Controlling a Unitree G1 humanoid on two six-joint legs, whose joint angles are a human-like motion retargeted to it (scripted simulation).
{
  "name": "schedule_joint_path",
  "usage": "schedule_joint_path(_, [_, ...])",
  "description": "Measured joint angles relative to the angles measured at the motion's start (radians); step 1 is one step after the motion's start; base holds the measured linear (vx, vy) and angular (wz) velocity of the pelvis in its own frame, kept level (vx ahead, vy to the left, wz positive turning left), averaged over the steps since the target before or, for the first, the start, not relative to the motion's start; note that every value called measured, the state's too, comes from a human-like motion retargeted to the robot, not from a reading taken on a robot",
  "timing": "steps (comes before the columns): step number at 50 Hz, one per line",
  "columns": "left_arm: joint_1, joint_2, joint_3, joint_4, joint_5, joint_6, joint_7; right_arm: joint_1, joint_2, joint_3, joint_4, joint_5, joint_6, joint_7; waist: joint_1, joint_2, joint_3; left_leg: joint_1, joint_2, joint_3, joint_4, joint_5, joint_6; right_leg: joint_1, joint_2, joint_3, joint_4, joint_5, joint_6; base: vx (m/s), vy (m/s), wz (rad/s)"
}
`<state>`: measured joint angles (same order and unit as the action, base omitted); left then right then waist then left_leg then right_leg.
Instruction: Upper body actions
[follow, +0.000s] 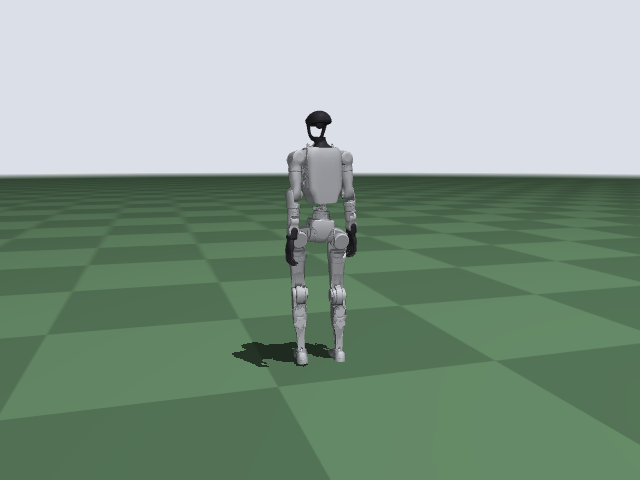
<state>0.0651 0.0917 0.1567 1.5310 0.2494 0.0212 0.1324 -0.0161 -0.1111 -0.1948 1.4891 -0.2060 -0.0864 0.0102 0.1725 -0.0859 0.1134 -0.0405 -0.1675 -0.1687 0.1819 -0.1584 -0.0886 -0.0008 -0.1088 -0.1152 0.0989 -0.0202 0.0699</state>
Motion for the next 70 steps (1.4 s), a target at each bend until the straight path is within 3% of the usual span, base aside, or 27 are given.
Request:
schedule_joint_path(3, [-0.004, 0.010, -0.013, 0.009, 0.007, -0.006, -0.013, 0.001, -0.001, 0.000, -0.001, 0.000, 0.001, 0.008, 0.023, 0.006, 0.012, 0.022, 0.022, -0.043, -0.019, -0.025, 0.009, -0.019, 0.017, 0.104, 0.010, 0.025, 0.000, -0.02, 0.09, -2.12])
schedule_joint_path(7, [-0.013, 0.026, -0.018, 0.017, -0.003, -0.005, -0.038, -0.003, -0.007, 0.004, -0.001, -0.010, 0.010, 0.009, -0.052, 0.022, 0.011, 0.066, 0.062, 0.171, -0.055, -0.122, 0.106, -0.042, 0.051, 0.184, 0.016, 0.053, -0.005, -0.10, 0.12, -1.25])
schedule_joint_path(12, [-0.078, 0.101, -0.064, 0.062, -0.024, -0.006, -0.036, -0.007, 0.002, 0.026, 0.019, 0.058, -0.001, 0.001, -0.132, 0.040, 0.069, 0.110, 0.122, 0.296, -0.080, -0.123, 0.113, -0.049, 0.089, 0.207, 0.018, 0.089, -0.059, -0.27, 0.06, -1.40])
schedule_joint_path(15, [-0.099, 0.138, -0.100, 0.063, 0.010, 0.012, -0.009, 0.011, 0.000, 0.024, 0.055, 0.077, 0.000, -0.002, -0.113, 0.041, 0.063, 0.129, 0.135, 0.368, -0.101, -0.140, 0.120, -0.038, 0.031, -0.078, 0.006, 0.034, -0.097, -0.22, 0.07, -2.04])
schedule_joint_path(19, [-0.082, 0.132, -0.084, 0.038, 0.031, 0.015, 0.007, 0.041, -0.016, 0.008, 0.118, 0.038, 0.023, -0.026, -0.046, 0.046, 0.001, 0.141, 0.151, 0.533, -0.139, -0.167, 0.120, 0.002, -0.030, -0.539, -0.009, -0.034, -0.093, -0.11, 0.08, -2.79])
schedule_joint_path(23, [-0.066, 0.095, -0.036, 0.012, -0.017, 0.006, -0.050, 0.032, -0.034, -0.027, 0.164, 0.052, 0.036, -0.040, -0.052, 0.065, -0.012, 0.172, 0.163, 0.672, -0.174, -0.186, 0.116, 0.051, -0.026, -0.766, 0.005, -0.016, -0.108, -0.23, -0.01, -2.30])
schedule_joint_path(30, [-0.050, 0.060, -0.004, 0.010, -0.038, 0.021, -0.149, 0.025, -0.046, -0.065, 0.177, 0.127, 0.043, -0.019, -0.100, 0.086, -0.021, 0.203, 0.183, 0.795, -0.173, -0.210, 0.073, 0.063, -0.005, -0.637, 0.032, 0.020, -0.108, -0.17, -0.14, -1.68])
schedule_joint_path(32, [-0.045, 0.055, -0.008, 0.012, -0.031, 0.018, -0.132, 0.027, -0.045, -0.065, 0.179, 0.129, 0.042, -0.024, -0.104, 0.076, -0.026, 0.218, 0.170, 0.834, -0.172, -0.213, 0.057, 0.082, 0.004, -0.613, -0.004, 0.011, -0.057, -0.11, -0.17, -1.65])
schedule_joint_path(34, [-0.035, 0.053, -0.015, 0.011, -0.020, 0.016, -0.122, 0.036, -0.044, -0.059, 0.185, 0.117, 0.044, -0.026, -0.108, 0.075, -0.037, 0.233, 0.170, 0.866, -0.169, -0.209, 0.036, 0.091, 0.030, -0.618, -0.053, 0.003, -0.079, -0.03, -0.20, -1.49])
schedule_joint_path(37, [-0.030, 0.042, -0.018, 0.010, 0.002, 0.023, -0.119, 0.046, -0.041, -0.064, 0.197, 0.088, 0.057, -0.017, -0.102, 0.083, -0.058, 0.251, 0.186, 0.915, -0.157, -0.187, -0.002, 0.056, 0.065, -0.498, -0.084, 0.033, -0.117, -0.01, -0.22, -1.35])
schedule_joint_path(45, [-0.062, 0.034, -0.048, -0.024, -0.018, 0.020, -0.129, 0.060, -0.014, -0.060, 0.177, 0.085, 0.052, -0.013, -0.127, 0.044, -0.027, 0.267, 0.249, 0.958, -0.003, -0.007, -0.037, 0.060, 0.062, -0.416, -0.093, 0.033, -0.155, -0.03, -0.27, -0.71])
schedule_joint_path(47, [-0.072, 0.035, -0.056, -0.047, -0.018, 0.011, -0.110, 0.060, -0.008, -0.058, 0.169, 0.081, 0.050, -0.010, -0.133, 0.005, -0.011, 0.242, 0.273, 0.936, 0.113, 0.071, -0.008, 0.076, 0.023, -0.410, -0.097, 0.030, -0.153, -0.02, -0.26, -0.30])
schedule_joint_path(50, [-0.093, 0.038, -0.084, -0.076, -0.026, -0.002, -0.108, 0.059, -0.003, -0.059, 0.150, 0.057, 0.052, -0.008, -0.147, -0.041, 0.008, 0.138, 0.315, 0.816, 0.357, 0.127, 0.106, 0.095, -0.029, -0.411, -0.102, 0.028, -0.149, 0.02, -0.20, 0.06])
schedule_joint_path(52, [-0.104, 0.035, -0.091, -0.082, -0.019, -0.003, -0.115, 0.059, -0.007, -0.057, 0.141, 0.046, 0.055, -0.009, -0.146, -0.051, 0.007, 0.083, 0.311, 0.754, 0.434, 0.126, 0.155, 0.093, -0.042, -0.413, -0.104, 0.029, -0.150, 0.01, -0.12, -0.05])
schedule_joint_path(55, [-0.118, 0.022, -0.096, -0.088, -0.018, -0.005, -0.117, 0.048, -0.017, -0.054, 0.132, 0.035, 0.068, -0.014, -0.121, -0.053, 0.010, 0.017, 0.285, 0.684, 0.474, 0.074, 0.147, 0.080, -0.052, -0.389, -0.101, 0.032, -0.153, -0.01, -0.04, -0.49])
schedule_joint_path(57, [-0.115, 0.013, -0.103, -0.094, -0.024, -0.014, -0.120, 0.041, -0.020, -0.055, 0.122, 0.027, 0.079, -0.017, -0.093, -0.043, 0.019, -0.031, 0.184, 0.534, 0.401, 0.007, 0.118, 0.079, -0.047, -0.360, -0.100, 0.036, -0.154, -0.03, 0.02, -0.75])
schedule_joint_path(59, [-0.113, 0.007, -0.109, -0.098, -0.021, -0.018, -0.122, 0.034, -0.024, -0.059, 0.110, 0.022, 0.086, -0.016, -0.083, -0.028, 0.023, -0.044, 0.127, 0.446, 0.307, -0.031, 0.133, 0.079, -0.034, -0.348, -0.101, 0.036, -0.155, 0.05, 0.00, -0.45])
schedule_joint_path(61, [-0.102, 0.005, -0.115, -0.098, -0.011, -0.021, -0.122, 0.035, -0.024, -0.062, 0.092, 0.021, 0.084, -0.021, -0.075, -0.006, 0.018, -0.031, 0.090, 0.405, 0.153, -0.066, 0.185, 0.080, -0.012, -0.338, -0.102, 0.034, -0.156, 0.12, 0.01, -0.45])
schedule_joint_path(63, [-0.083, 0.002, -0.118, -0.090, 0.004, -0.023, -0.117, 0.035, -0.023, -0.063, 0.078, 0.026, 0.078, -0.035, -0.049, 0.007, 0.017, 0.002, 0.060, 0.421, -0.030, -0.054, 0.306, 0.091, 0.003, -0.308, -0.101, 0.032, -0.154, 0.17, 0.06, -0.77])
schedule_joint_path(65, [-0.061, 0.002, -0.111, -0.071, 0.015, -0.023, -0.117, 0.033, -0.026, -0.058, 0.076, 0.025, 0.078, -0.042, -0.066, 0.027, -0.003, 0.027, 0.018, 0.286, -0.088, -0.083, 0.300, 0.095, 0.021, -0.288, -0.097, 0.025, -0.149, 0.19, 0.12, -0.22])
schedule_joint_path(67, [-0.051, 0.006, -0.090, -0.046, 0.027, -0.014, -0.124, 0.024, -0.017, -0.053, 0.073, 0.030, 0.086, -0.037, -0.112, 0.034, -0.025, 0.051, 0.129, 0.575, -0.089, -0.063, 0.242, 0.084, 0.026, -0.303, -0.092, 0.020, -0.140, 0.08, 0.04, 0.35])
schedule_joint_path(70, [-0.052, 0.015, -0.082, -0.009, 0.029, -0.001, -0.115, 0.012, -0.002, -0.056, 0.075, 0.072, 0.076, -0.033, -0.137, 0.029, -0.003, 0.082, 0.080, 0.474, -0.136, -0.064, 0.276, 0.106, 0.021, -0.320, -0.090, 0.016, -0.134, 0.05, 0.01, 0.17])
